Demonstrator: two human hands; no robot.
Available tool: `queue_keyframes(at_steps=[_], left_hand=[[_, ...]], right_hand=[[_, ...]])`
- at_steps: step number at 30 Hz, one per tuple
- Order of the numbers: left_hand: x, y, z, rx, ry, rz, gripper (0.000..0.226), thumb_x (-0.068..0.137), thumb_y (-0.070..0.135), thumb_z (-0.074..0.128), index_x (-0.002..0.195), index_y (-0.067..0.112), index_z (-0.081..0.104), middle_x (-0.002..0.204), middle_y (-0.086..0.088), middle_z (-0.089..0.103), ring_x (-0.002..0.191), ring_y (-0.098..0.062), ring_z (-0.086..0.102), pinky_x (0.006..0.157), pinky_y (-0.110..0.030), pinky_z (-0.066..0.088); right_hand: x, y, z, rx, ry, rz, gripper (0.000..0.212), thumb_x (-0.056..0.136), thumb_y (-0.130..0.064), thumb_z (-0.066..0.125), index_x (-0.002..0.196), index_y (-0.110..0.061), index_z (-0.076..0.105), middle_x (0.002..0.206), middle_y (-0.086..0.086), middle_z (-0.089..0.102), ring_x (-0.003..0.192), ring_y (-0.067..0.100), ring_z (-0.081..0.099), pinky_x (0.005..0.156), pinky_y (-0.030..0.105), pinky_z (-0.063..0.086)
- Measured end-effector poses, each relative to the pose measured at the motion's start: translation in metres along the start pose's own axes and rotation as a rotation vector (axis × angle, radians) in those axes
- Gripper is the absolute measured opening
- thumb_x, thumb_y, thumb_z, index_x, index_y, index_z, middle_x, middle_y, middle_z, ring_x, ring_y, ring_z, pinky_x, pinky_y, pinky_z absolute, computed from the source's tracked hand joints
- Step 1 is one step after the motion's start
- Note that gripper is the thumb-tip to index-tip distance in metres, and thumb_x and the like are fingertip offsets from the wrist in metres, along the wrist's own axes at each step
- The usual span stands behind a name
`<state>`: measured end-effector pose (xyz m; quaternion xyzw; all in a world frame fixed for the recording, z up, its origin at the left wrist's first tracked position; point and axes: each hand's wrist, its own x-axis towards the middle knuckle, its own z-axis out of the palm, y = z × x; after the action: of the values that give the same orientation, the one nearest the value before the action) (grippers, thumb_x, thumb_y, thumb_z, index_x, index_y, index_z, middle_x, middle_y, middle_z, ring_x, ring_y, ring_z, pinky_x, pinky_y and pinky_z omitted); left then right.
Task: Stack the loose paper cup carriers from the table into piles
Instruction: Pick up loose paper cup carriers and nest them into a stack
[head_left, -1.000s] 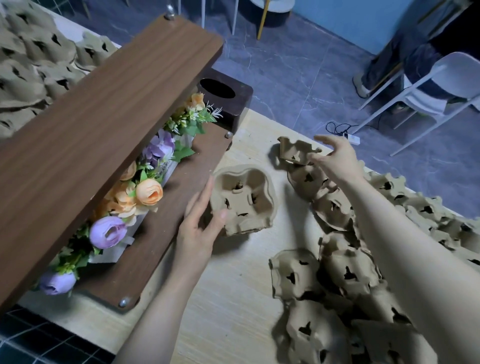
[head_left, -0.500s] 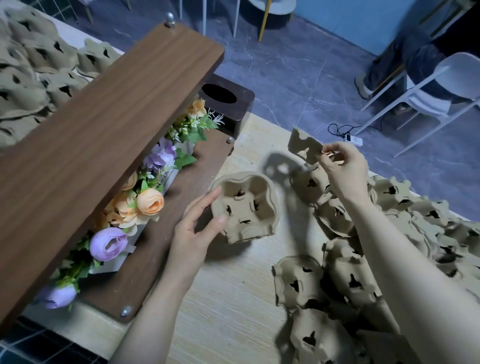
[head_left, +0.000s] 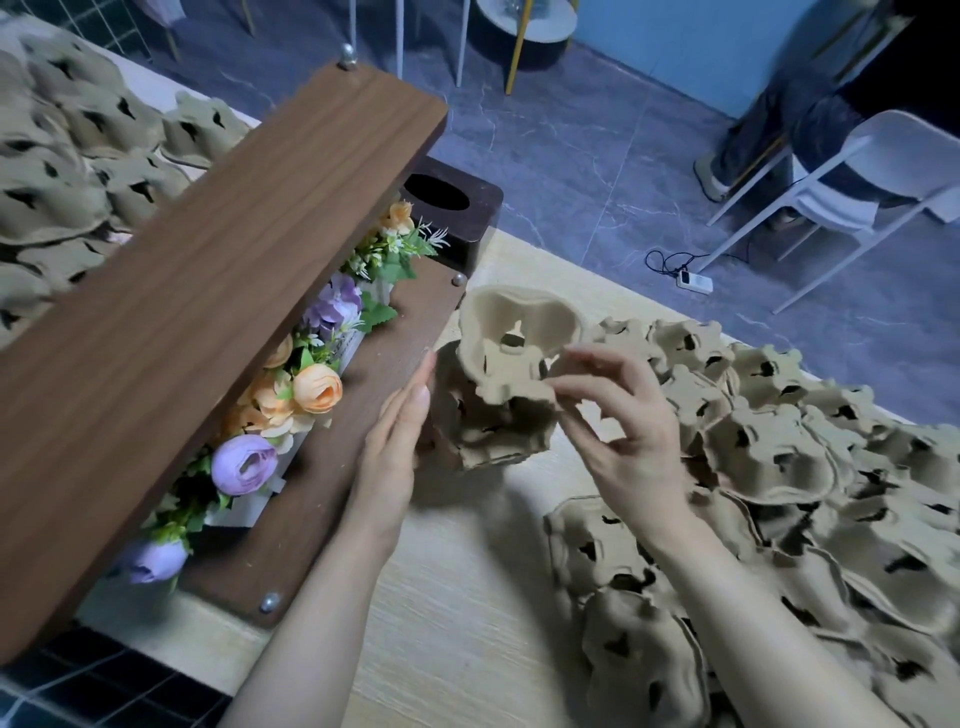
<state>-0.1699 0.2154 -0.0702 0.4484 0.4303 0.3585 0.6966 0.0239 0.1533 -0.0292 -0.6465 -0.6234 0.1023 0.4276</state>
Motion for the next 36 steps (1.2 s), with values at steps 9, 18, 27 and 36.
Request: queue_keyframes(at_steps=[9, 18, 27, 36], left_hand=[[-0.003, 0.003, 0.003, 0.026, 0.016, 0.017, 0.048, 0.085, 0.062, 0.05, 0.13, 0.045, 0.056, 0.142, 0.021, 0.052, 0.135, -0.001, 0.044, 0.117, -0.045, 0.032], [-0.004, 0.008, 0.005, 0.066, 0.033, 0.06, 0.035, 0.086, 0.048, 0.055, 0.121, 0.057, 0.056, 0.142, 0.021, 0.052, 0.134, 0.005, 0.042, 0.118, -0.035, 0.031], [-0.002, 0.002, 0.007, 0.105, 0.073, 0.04, 0.045, 0.083, 0.042, 0.062, 0.12, 0.066, 0.051, 0.141, 0.014, 0.052, 0.132, 0.002, 0.045, 0.116, -0.039, 0.035], [0.0, -0.002, 0.008, 0.176, 0.086, 0.061, 0.054, 0.096, 0.021, 0.062, 0.136, 0.052, 0.042, 0.132, 0.021, 0.05, 0.13, 0.001, 0.047, 0.114, -0.038, 0.037]], right_hand=[[-0.023, -0.006, 0.01, -0.13, -0.068, -0.159, 0.017, 0.091, -0.013, 0.06, 0.095, -0.006, 0.076, 0.122, 0.006, 0.06, 0.099, 0.015, 0.053, 0.089, 0.025, 0.042], [-0.021, -0.002, 0.005, -0.107, -0.14, -0.088, 0.028, 0.089, -0.025, 0.066, 0.112, -0.011, 0.072, 0.139, 0.003, 0.053, 0.108, 0.018, 0.055, 0.099, 0.025, 0.037], [-0.027, 0.008, 0.008, -0.219, -0.187, -0.061, 0.027, 0.089, -0.037, 0.064, 0.111, -0.025, 0.074, 0.139, -0.005, 0.054, 0.108, 0.019, 0.052, 0.097, 0.038, 0.039], [-0.02, 0.015, 0.006, -0.099, -0.135, 0.01, 0.022, 0.092, -0.029, 0.061, 0.105, -0.019, 0.075, 0.126, -0.006, 0.064, 0.109, 0.016, 0.054, 0.099, 0.03, 0.039]])
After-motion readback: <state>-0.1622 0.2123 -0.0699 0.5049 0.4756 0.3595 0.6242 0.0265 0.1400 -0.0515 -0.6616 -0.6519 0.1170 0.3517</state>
